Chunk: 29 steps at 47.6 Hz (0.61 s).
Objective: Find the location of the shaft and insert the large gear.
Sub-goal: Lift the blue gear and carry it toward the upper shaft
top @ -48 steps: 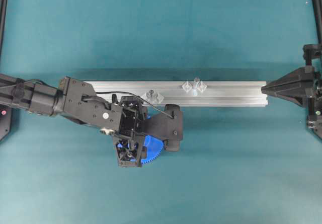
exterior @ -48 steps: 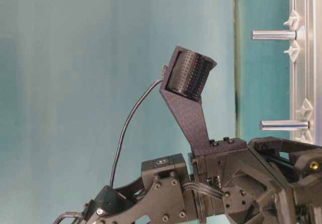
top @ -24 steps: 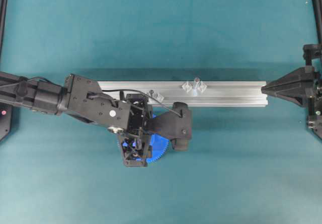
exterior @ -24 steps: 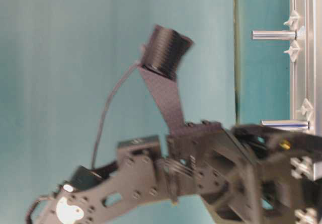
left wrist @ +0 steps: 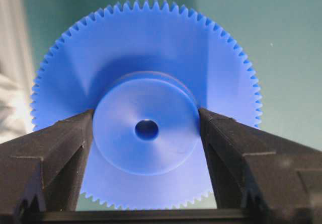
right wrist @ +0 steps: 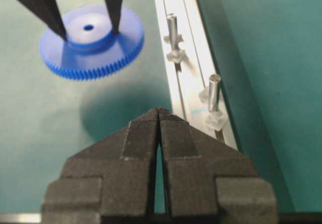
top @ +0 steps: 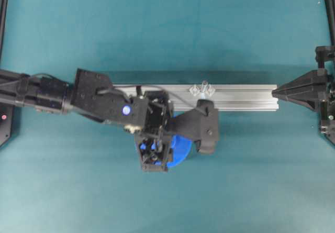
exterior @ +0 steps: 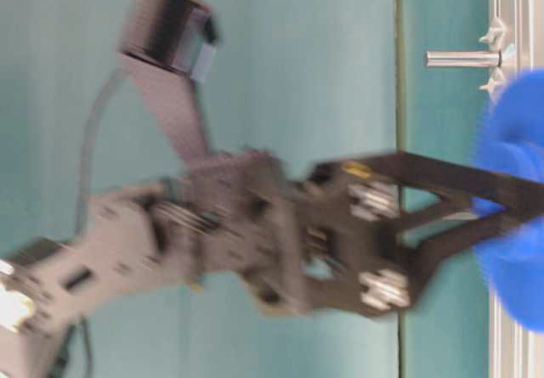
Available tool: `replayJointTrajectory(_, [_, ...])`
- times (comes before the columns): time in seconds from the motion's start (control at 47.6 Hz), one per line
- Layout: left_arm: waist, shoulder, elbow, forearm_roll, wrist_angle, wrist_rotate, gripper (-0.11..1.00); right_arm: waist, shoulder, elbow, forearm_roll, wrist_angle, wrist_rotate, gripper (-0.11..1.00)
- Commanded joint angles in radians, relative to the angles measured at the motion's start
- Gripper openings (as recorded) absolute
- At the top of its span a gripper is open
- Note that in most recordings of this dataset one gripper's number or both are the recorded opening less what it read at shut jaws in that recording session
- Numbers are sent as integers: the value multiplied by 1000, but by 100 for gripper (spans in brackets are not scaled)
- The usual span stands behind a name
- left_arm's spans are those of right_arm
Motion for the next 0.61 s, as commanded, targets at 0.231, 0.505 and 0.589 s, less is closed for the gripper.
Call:
replayJointTrajectory(0.231, [37,-38,-152,2,66,72,70,-3,3,-12,2,-5,9,1])
replayJointTrajectory(0.505, [87,-25,-241,2,118,132,70,-3,-6,-9,2,-5,9,1])
replayJointTrajectory(0.589, [101,-11,-264,3,138,155,70,-3,-12,-8,2,-5,9,1])
